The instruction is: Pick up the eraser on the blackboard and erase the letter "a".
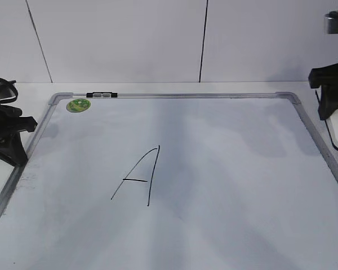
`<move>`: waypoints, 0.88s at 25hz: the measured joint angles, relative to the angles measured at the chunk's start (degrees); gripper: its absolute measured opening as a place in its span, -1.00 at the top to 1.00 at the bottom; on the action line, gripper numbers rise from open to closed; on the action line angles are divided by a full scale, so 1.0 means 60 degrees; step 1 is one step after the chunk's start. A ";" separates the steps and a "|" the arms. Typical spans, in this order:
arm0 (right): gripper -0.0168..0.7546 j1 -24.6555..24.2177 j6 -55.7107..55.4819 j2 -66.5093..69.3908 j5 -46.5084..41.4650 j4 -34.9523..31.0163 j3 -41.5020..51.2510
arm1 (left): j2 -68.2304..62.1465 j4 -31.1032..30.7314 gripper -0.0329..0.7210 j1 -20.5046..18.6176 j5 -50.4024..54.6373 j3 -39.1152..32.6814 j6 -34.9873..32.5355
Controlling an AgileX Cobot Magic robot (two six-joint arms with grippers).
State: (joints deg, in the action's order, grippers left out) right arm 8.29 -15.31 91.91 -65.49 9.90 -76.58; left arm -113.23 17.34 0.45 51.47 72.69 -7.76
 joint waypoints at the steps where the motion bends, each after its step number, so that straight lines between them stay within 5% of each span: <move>1: -0.42 -0.0128 0.0171 0.0000 -0.0028 -0.0099 0.0000 | 0.0000 0.0000 0.82 0.0000 0.0000 0.0000 0.0000; 22: -0.42 -0.0407 0.1140 0.2502 -0.0231 -0.1024 0.0000 | 0.0000 0.0019 0.82 0.0000 0.0000 0.0000 0.0000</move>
State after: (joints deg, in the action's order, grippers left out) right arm 5.85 -8.47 106.92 -66.87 3.75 -76.58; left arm -113.23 17.46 0.45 51.47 72.69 -7.76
